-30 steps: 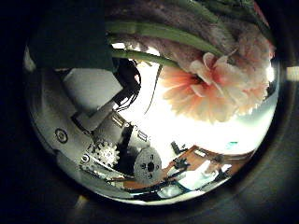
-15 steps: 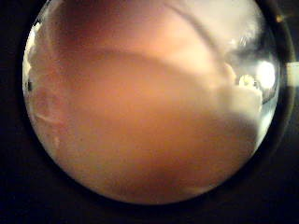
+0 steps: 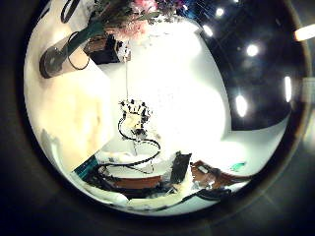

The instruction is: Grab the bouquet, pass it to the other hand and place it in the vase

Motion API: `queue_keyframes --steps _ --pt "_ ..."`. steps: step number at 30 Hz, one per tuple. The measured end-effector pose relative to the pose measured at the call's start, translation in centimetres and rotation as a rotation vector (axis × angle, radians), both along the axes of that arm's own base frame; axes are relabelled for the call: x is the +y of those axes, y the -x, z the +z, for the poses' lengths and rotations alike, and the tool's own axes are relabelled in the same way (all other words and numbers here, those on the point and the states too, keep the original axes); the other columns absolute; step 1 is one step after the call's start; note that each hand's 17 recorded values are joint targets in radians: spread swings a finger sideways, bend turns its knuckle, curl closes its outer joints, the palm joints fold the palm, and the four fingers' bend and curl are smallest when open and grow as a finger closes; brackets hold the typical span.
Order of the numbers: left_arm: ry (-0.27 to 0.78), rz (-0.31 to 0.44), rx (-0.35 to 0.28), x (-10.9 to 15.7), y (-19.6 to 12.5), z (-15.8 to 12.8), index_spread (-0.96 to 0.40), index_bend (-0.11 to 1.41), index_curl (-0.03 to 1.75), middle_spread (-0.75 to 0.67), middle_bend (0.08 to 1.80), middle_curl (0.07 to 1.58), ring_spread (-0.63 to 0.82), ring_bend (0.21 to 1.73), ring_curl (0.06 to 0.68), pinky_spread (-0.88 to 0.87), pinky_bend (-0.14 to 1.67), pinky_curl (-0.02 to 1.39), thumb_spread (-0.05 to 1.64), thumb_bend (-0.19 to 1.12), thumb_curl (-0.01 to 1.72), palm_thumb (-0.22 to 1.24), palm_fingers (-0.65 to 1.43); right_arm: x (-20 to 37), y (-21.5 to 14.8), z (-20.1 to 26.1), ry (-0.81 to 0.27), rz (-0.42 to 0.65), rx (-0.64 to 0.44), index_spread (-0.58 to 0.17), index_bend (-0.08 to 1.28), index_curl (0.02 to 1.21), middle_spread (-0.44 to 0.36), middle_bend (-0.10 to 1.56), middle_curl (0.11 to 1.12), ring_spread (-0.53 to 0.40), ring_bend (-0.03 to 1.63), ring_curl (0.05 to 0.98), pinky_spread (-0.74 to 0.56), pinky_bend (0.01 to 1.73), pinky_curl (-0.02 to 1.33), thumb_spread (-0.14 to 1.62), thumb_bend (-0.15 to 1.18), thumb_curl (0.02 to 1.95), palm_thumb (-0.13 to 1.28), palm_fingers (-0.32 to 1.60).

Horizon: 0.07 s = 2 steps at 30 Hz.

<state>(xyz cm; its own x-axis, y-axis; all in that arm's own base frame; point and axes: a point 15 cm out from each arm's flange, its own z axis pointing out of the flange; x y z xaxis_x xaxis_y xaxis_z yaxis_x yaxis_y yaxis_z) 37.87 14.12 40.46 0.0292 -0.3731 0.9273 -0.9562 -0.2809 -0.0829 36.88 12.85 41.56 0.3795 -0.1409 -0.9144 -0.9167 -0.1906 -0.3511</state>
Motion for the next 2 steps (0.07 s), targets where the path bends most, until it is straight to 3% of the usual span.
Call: queue_keyframes --steps 2 --pt "-0.021 0.004 0.016 -0.89 1.25 -0.91 0.07 0.11 0.2 0.58 0.15 0.23 0.69 0.43 0.15 0.79 0.26 0.21 0.81 -0.04 0.34 0.11 -0.2 -0.17 0.1 -0.27 -0.003 0.001 0.001 -0.454 0.19 0.36 -0.046 0.19 0.3 0.172 0.47 0.185 0.48 0.54 0.21 0.99 -0.02 0.45 0.69 0.32"
